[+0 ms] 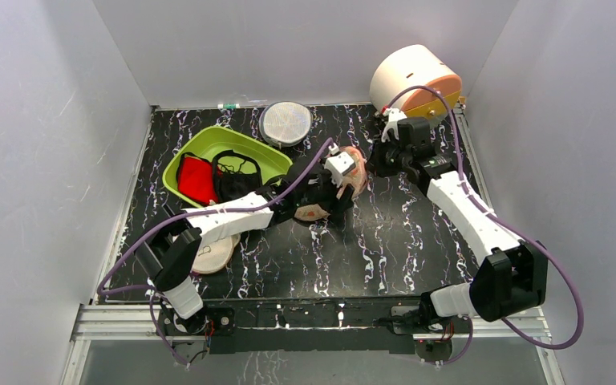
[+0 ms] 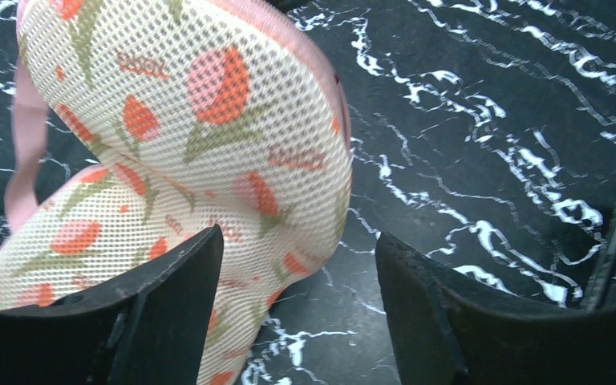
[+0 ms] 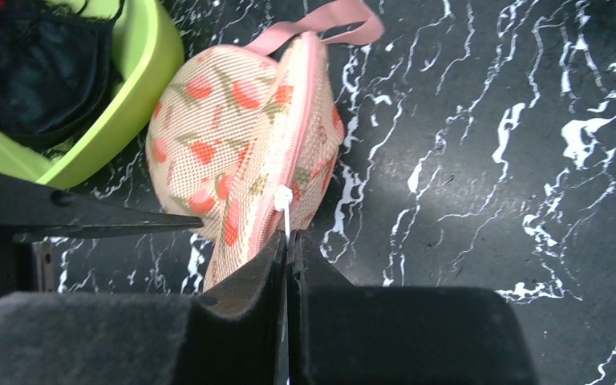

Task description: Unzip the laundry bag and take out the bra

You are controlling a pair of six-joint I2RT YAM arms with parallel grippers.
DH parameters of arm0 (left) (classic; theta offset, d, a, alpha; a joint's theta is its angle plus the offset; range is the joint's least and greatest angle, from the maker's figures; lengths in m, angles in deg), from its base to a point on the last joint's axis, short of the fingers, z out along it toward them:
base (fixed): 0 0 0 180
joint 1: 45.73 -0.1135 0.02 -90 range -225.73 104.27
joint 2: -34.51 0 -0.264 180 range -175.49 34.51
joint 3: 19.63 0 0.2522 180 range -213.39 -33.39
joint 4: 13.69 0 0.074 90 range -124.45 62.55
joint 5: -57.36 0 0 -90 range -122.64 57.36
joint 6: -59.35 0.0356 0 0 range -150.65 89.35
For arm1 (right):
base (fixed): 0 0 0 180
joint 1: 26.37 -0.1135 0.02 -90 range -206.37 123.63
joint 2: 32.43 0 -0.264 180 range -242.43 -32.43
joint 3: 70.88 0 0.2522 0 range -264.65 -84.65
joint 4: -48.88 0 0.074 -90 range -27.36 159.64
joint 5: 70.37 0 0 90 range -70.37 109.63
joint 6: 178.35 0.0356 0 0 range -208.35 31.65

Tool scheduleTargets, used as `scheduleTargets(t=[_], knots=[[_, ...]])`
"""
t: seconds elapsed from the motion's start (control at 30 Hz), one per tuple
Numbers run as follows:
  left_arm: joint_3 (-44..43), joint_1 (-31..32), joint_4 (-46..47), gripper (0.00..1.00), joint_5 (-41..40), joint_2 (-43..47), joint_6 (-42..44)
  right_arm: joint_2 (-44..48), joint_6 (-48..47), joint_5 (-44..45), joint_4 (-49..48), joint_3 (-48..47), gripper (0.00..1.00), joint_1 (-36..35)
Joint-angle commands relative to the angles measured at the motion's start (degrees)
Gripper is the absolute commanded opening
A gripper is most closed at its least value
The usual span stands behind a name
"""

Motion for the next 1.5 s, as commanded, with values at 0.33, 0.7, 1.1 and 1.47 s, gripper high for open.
scheduleTargets(t=[0.33, 0.7, 1.1, 1.47], knots=[[-7.0, -0.2, -3.3, 0.78, -2.0, -0.9, -10.6, 7.7, 0.1, -10.8, 2.7, 2.1, 0.00, 0.0], [-7.9, -0.2, -3.9, 0.21, -0.8, -1.4, -7.7, 11.6, 3.4, -7.6, 1.3, 8.1, 0.00, 0.1], [3.3, 2.1, -7.5, 0.00, 0.7, 3.2, -1.3, 15.3, 12.9, 9.0, 0.6, 17.5, 0.00, 1.8], [12.3, 2.7, -10.6, 0.11, 0.4, 7.1, 2.6, 17.9, 12.3, -9.7, -7.4, 26.0, 0.00, 4.4]])
